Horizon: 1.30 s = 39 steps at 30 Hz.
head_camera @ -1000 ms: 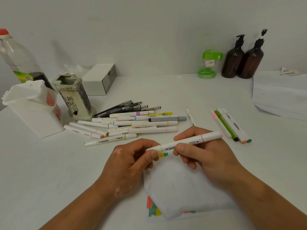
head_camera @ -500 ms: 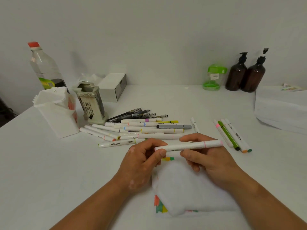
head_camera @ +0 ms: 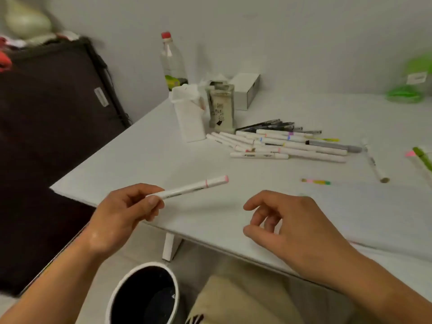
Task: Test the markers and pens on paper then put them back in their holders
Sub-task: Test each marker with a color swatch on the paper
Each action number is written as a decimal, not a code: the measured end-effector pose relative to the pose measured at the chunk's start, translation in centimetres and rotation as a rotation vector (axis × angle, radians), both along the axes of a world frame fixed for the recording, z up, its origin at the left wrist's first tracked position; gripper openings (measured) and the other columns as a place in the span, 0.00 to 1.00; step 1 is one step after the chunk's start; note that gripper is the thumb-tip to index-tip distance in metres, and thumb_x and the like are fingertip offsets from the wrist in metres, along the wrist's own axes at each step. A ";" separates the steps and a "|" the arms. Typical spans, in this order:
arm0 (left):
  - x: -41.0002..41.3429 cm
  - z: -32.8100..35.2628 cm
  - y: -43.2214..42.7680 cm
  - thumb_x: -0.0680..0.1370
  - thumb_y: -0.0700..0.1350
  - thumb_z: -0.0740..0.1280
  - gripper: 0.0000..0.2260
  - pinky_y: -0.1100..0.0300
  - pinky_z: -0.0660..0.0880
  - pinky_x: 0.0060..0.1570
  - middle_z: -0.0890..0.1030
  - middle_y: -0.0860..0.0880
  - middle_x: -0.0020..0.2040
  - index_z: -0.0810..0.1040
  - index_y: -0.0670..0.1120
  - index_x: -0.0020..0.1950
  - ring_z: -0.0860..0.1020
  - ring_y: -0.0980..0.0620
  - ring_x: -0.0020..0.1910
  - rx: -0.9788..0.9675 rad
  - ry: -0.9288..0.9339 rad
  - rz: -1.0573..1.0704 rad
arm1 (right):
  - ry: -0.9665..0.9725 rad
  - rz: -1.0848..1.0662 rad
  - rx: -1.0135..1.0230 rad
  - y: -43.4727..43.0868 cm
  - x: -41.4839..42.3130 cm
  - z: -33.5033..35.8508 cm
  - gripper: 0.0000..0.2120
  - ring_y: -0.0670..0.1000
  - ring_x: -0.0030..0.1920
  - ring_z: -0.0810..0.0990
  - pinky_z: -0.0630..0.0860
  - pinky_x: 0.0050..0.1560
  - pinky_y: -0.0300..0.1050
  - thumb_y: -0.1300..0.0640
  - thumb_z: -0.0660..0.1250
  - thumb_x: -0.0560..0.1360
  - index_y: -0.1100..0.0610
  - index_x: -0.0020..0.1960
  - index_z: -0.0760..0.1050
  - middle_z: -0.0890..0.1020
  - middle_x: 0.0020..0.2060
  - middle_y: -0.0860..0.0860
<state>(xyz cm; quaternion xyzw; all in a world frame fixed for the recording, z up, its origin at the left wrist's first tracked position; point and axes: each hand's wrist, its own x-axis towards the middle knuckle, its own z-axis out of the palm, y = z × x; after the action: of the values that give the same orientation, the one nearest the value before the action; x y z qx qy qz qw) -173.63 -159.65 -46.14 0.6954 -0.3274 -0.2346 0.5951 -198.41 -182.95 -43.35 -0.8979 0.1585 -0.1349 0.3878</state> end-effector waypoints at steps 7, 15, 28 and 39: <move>-0.2 -7.0 21.0 0.72 0.49 0.77 0.22 0.60 0.74 0.38 0.77 0.40 0.41 0.80 0.34 0.56 0.74 0.49 0.37 0.164 0.391 0.212 | 0.105 0.390 0.110 11.5 3.3 -7.3 0.12 0.41 0.40 0.82 0.78 0.42 0.34 0.40 0.68 0.71 0.36 0.54 0.75 0.82 0.44 0.32; -2.9 -23.8 21.8 0.76 0.38 0.71 0.05 0.56 0.74 0.35 0.85 0.40 0.42 0.86 0.39 0.44 0.77 0.48 0.37 0.637 0.615 0.762 | 0.315 0.305 0.182 13.3 6.4 -15.5 0.07 0.39 0.38 0.81 0.78 0.38 0.33 0.50 0.72 0.74 0.44 0.52 0.81 0.83 0.38 0.41; -1.1 -34.4 16.9 0.80 0.43 0.66 0.12 0.47 0.78 0.61 0.82 0.40 0.58 0.80 0.42 0.63 0.81 0.40 0.57 1.146 0.384 0.424 | 0.325 0.244 0.227 11.8 7.3 -18.3 0.06 0.34 0.43 0.80 0.75 0.36 0.26 0.43 0.70 0.72 0.37 0.49 0.78 0.79 0.47 0.28; -2.3 -20.9 15.0 0.78 0.45 0.70 0.06 0.50 0.82 0.50 0.85 0.50 0.43 0.83 0.54 0.54 0.84 0.51 0.43 0.645 0.173 0.438 | 0.248 0.321 0.268 12.7 7.7 -13.7 0.06 0.39 0.40 0.81 0.76 0.36 0.29 0.50 0.73 0.73 0.39 0.45 0.78 0.81 0.43 0.32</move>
<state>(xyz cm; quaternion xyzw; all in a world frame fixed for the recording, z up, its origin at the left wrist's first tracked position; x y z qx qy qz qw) -175.92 -144.68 -66.99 0.8777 -0.0295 -0.2508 0.4073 -190.73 -170.28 -57.09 -0.8619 0.0765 0.0623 0.4974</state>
